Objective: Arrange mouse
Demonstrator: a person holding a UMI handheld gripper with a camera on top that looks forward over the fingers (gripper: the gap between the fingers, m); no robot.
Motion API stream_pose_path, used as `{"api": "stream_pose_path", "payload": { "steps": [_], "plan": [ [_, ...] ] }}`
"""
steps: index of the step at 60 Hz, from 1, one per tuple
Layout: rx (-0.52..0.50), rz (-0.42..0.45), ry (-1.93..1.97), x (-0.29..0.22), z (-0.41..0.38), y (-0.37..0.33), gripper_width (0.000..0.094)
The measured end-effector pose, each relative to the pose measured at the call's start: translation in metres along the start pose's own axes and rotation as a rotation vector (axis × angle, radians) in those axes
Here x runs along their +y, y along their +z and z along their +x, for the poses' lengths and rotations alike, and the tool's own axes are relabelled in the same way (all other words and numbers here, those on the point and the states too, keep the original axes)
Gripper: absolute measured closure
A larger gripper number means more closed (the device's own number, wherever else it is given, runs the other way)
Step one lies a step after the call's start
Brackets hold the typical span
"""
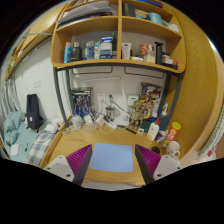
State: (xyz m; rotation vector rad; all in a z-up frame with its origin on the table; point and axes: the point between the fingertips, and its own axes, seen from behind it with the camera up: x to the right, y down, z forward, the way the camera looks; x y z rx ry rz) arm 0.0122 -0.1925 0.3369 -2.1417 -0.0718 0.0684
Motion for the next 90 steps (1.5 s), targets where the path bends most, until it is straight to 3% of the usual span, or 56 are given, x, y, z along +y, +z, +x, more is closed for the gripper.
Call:
{"api": "stream_pose_path", "payload": {
  "steps": [1,4,6,29,50,59,64,65,67,69,70,71,73,83,84,90],
  "plan": [
    [0.008,0.031,-0.010,0.018,0.001,0.006,0.0070],
    [0.014,-0.005,0.006,0.003,0.020,0.012,0.0069],
    [0.031,0.017,-0.001,0.023,0.032,0.025,0.0070],
    [0.208,-0.098,0.088,0.136,0.198,0.137,0.0067],
    [0.214,-0.207,0.155,0.197,0.290,0.273,0.0078],
    [0.216,-0.210,0.147,0.205,0.309,0.312,0.0089],
    [0.213,-0.202,0.141,0.205,0.313,0.325,0.0152],
    [0.205,-0.200,0.144,0.205,0.311,0.327,0.0118],
    [0.201,-0.182,0.159,0.202,0.312,0.332,0.0224],
    [0.194,-0.174,0.159,0.201,0.310,0.334,0.0226],
    [0.190,-0.170,0.155,0.200,0.310,0.336,0.0301],
    [0.190,-0.168,0.150,0.200,0.310,0.337,0.0310],
    [0.190,-0.162,0.142,0.198,0.309,0.338,0.0452],
    [0.194,-0.165,0.135,0.198,0.309,0.338,0.0524],
    [0.195,-0.166,0.135,0.198,0.309,0.338,0.0583],
    [0.206,-0.191,0.124,0.198,0.310,0.336,0.0657]
  ]
}}
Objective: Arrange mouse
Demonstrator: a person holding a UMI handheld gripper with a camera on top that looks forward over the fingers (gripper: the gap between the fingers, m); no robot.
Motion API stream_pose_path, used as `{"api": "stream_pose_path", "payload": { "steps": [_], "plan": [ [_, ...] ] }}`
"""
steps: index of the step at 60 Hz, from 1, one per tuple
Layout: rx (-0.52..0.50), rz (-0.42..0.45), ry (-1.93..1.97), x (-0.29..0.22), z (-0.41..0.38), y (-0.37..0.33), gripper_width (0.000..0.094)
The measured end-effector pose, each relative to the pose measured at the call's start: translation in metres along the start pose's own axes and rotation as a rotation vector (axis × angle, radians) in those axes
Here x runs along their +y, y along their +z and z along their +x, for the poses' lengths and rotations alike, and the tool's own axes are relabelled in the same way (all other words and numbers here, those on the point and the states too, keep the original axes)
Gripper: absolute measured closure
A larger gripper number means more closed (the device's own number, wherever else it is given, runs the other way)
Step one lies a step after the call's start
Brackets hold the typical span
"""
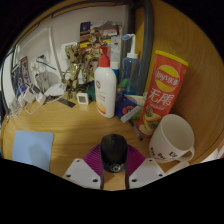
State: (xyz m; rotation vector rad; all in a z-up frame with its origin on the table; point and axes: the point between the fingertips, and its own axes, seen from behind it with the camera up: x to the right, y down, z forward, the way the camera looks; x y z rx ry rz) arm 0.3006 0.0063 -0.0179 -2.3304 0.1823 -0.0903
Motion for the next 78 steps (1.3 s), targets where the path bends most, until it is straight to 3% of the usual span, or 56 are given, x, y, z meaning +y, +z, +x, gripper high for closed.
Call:
{"api": "stream_pose_path", "payload": {
  "steps": [5,16,24,32,40,46,57,69,70,72,78],
  "plan": [
    [0.019,0.003,-0.006,-0.006,0.000,-0.006,0.0658],
    [0.052,0.149,-0.009,-0.082,-0.028,-0.067,0.0657],
    [-0.007,0.262,-0.004,-0.141,-0.096,-0.123,0.0657],
    [-0.089,0.317,-0.004,-0.164,-0.178,-0.164,0.0659],
    [-0.158,0.285,-0.019,-0.141,-0.251,-0.165,0.0659],
    [-0.179,0.212,-0.031,-0.101,-0.286,-0.145,0.0660],
    [-0.183,0.073,-0.064,-0.014,-0.305,-0.095,0.0659],
    [-0.165,-0.033,-0.051,0.037,-0.300,-0.070,0.0655],
    [-0.161,-0.039,-0.051,0.040,-0.299,-0.069,0.0596],
    [-0.155,-0.057,-0.056,0.045,-0.298,-0.068,0.0611],
    [-0.147,-0.040,-0.058,0.044,-0.298,-0.067,0.0524]
  ]
}}
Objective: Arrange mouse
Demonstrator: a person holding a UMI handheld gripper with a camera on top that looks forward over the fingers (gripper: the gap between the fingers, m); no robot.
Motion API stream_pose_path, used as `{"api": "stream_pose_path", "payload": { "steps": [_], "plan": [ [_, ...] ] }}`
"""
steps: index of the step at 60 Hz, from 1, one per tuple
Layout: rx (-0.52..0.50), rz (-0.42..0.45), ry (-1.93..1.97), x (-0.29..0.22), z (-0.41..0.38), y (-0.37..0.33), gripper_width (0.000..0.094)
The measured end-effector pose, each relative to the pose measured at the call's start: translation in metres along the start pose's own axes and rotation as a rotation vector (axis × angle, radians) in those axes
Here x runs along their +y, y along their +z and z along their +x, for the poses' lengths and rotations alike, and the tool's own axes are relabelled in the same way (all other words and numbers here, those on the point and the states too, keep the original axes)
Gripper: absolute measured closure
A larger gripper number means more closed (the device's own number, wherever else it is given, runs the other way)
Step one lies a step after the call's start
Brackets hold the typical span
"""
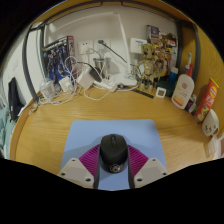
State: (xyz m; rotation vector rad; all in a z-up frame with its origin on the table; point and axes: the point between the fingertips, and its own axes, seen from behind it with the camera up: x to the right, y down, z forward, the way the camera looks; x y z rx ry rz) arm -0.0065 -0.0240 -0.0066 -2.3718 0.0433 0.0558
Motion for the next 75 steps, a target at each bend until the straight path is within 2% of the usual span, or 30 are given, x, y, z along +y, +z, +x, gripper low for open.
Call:
{"api": "stream_pose_path", "payload": {
  "steps": [5,6,13,30,41,56,75],
  "plan": [
    [-0.011,-0.028,0.001,0.004,-0.002,0.001,0.0440],
    [-0.010,-0.034,0.005,0.004,-0.002,-0.001,0.0354],
    [0.023,-0.020,0.025,-0.011,0.005,-0.016,0.0062],
    [0.019,0.089,0.077,-0.113,-0.013,-0.128,0.0079],
    [0.031,0.175,0.037,-0.157,-0.033,-0.211,0.0080],
    [-0.013,0.234,-0.020,-0.161,-0.068,-0.282,0.0078],
    [-0.018,0.227,-0.023,-0.137,-0.074,-0.294,0.0073]
  ]
}}
